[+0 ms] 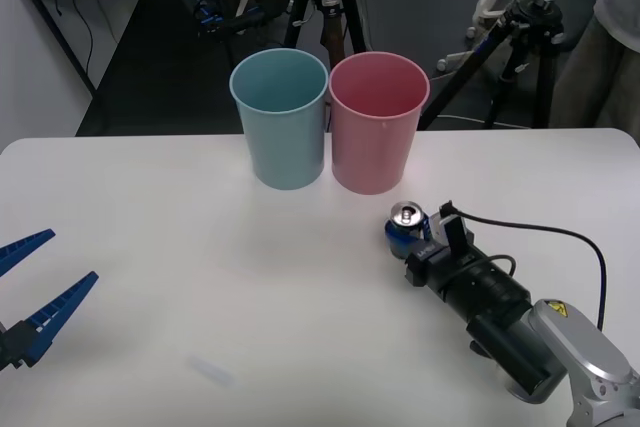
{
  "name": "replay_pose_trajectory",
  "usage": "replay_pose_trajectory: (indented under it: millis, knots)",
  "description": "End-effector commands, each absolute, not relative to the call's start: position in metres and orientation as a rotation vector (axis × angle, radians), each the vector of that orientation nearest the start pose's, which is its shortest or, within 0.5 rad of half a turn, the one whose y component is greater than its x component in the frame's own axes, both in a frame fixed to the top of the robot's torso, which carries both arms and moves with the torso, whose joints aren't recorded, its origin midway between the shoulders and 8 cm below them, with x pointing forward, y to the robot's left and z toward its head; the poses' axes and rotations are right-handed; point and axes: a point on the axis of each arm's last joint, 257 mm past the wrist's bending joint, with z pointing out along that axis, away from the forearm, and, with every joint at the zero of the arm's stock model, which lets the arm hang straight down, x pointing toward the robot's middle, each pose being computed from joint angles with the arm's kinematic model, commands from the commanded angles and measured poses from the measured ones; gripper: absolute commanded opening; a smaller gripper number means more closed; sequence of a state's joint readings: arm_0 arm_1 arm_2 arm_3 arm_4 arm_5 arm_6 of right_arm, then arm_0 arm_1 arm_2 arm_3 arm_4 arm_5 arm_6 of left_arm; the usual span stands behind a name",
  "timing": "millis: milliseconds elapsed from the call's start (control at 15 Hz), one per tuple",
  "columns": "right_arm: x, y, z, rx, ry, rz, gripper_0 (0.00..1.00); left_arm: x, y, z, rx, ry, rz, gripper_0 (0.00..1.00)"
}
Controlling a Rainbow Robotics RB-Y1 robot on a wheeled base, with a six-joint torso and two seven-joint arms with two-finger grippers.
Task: Grasp the object on the table and drop it into the matching bin: aluminum can to the light blue bin, PET bottle to the pink bin.
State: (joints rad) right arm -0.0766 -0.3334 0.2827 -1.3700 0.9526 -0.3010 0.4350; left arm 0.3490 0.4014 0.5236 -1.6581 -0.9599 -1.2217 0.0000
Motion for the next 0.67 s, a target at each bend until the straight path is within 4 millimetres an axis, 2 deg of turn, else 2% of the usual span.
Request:
replay_pose_trajectory:
  millis: [67, 333, 533, 667]
  knots:
    - [0.512, -0.129, -0.294, -0.535, 1.614, 0.308, 0.00, 0.342, 0.330, -0.169, 0.465, 1.441, -0.567, 1.00]
    - [0.510, -0.126, -0.279, -0.540, 1.572, 0.352, 0.00, 0.342, 0.330, -0.169, 0.465, 1.441, -0.567, 1.00]
    - [0.509, -0.126, -0.248, -0.547, 1.494, 0.386, 0.00, 0.342, 0.330, -0.169, 0.465, 1.441, -0.567, 1.00]
    - [0.506, -0.132, -0.229, -0.548, 1.456, 0.377, 0.00, 0.342, 0.330, -0.169, 0.465, 1.441, -0.567, 1.00]
